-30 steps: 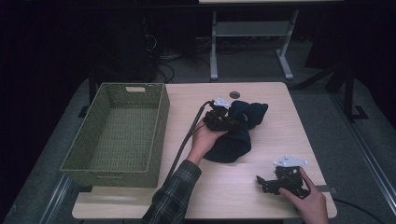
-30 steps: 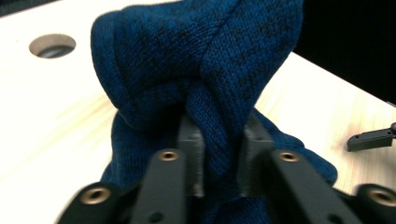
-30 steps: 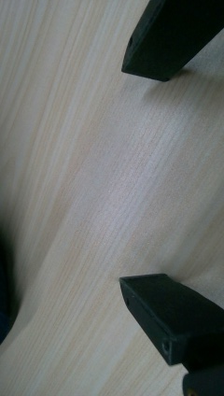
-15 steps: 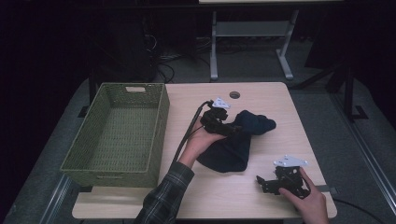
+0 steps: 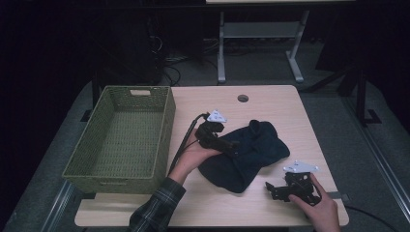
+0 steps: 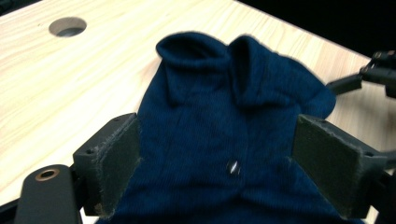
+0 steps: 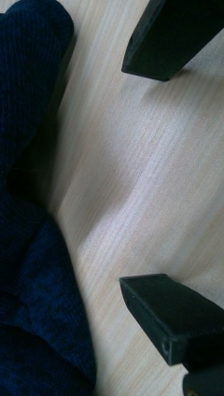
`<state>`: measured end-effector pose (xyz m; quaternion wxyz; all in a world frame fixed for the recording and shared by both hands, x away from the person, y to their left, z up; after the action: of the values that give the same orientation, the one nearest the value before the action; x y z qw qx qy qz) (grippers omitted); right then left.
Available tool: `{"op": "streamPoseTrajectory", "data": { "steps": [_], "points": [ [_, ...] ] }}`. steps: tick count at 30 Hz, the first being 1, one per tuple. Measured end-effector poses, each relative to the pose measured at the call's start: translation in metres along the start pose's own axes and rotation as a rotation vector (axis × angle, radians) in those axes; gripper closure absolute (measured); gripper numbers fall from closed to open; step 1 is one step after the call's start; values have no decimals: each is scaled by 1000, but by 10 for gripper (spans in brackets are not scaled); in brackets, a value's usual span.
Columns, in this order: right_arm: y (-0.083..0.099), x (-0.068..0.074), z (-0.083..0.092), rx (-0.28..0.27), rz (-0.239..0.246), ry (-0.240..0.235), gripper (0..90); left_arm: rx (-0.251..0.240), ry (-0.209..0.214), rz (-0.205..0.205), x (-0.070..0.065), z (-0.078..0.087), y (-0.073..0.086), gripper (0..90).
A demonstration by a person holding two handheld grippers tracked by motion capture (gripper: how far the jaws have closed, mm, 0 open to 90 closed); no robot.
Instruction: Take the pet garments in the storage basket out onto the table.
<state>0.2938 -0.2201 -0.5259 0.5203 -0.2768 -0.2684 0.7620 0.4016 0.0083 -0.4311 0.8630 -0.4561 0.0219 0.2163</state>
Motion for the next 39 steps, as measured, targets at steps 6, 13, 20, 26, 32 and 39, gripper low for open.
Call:
{"op": "streamPoseTrajectory", "data": {
  "steps": [6, 13, 20, 26, 32, 39],
  "points": [
    [0, 0, 0, 0, 1, -1, 4, -8, -32, -4, -3, 13, 14, 135],
    [0, 0, 0, 0, 1, -1, 5, 10, -40, -11, -15, 25, 32, 135],
    [0, -1, 0, -2, 7, -2, 5, -7, -56, -10, -28, 34, 53, 136],
    [0, -1, 0, -2, 8, -2, 5, 1, -82, -9, -34, 36, 75, 136],
    [0, -1, 0, -2, 9, -3, 5, 19, -98, -16, -43, 39, 96, 136],
    [0, -1, 0, -2, 10, -3, 4, 62, -100, 1, -49, 36, 121, 137]
  ]
}}
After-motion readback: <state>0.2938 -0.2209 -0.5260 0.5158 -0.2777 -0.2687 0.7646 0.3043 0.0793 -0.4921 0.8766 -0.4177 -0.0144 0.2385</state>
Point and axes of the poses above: each handheld gripper's, and its own axes: z roughly backward along the jaws, y roughly out of its underside, x roughly to its left, the point moved 6 cm from there along -z, roughly forward along the jaws, and after that the axes turned 14 degrees about y, right-handed, at the moved point
